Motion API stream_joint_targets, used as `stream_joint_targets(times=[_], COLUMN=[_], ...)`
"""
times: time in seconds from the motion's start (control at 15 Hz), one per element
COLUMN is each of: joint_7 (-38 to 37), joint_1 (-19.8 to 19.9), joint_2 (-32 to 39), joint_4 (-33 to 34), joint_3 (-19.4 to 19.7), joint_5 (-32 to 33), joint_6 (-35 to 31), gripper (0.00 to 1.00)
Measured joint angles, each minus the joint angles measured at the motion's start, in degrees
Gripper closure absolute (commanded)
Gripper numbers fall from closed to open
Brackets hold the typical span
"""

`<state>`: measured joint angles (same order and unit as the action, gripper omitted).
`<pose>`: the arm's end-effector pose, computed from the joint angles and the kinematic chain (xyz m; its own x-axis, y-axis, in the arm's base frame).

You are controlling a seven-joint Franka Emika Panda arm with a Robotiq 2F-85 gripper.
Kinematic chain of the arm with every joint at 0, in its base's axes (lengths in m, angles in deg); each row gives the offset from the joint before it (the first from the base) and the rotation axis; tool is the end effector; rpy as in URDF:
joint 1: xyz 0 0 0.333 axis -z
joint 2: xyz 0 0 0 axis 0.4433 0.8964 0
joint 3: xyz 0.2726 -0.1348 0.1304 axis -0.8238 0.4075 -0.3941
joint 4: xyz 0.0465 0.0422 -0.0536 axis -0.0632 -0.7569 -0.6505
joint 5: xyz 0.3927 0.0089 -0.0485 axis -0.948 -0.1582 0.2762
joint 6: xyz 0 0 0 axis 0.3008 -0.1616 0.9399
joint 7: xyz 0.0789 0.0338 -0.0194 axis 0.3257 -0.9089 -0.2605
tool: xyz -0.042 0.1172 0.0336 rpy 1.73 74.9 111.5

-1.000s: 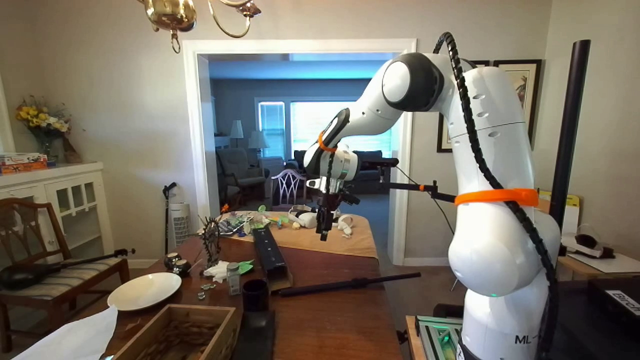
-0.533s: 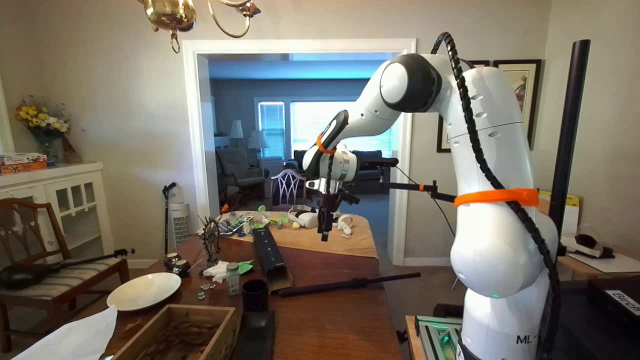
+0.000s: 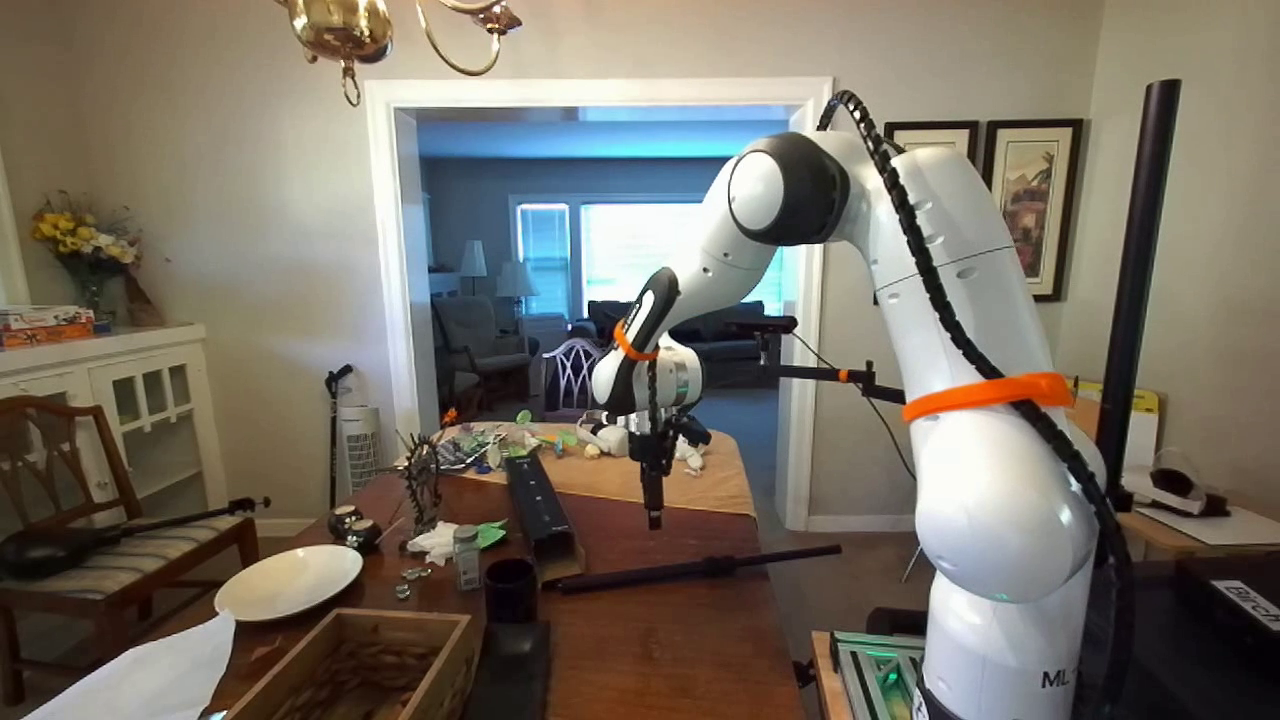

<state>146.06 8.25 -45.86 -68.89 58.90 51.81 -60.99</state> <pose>0.3833 -0.4277 0.2258 0.9640 0.2641 -0.0295 0.2616 -0.9627 -0.0690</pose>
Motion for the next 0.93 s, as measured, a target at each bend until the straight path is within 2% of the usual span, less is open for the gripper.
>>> stream_joint_targets(times=[0.47,0.93], joint_7=[7.05,7.69], joint_1=[1.13,1.28], joint_2=[1.73,3.75], joint_4=[-0.78,-3.64], joint_3=[0.0,-0.84], joint_5=[0.0,-0.02], joint_6=[-1.65,-10.93], gripper=[0.0,0.0])
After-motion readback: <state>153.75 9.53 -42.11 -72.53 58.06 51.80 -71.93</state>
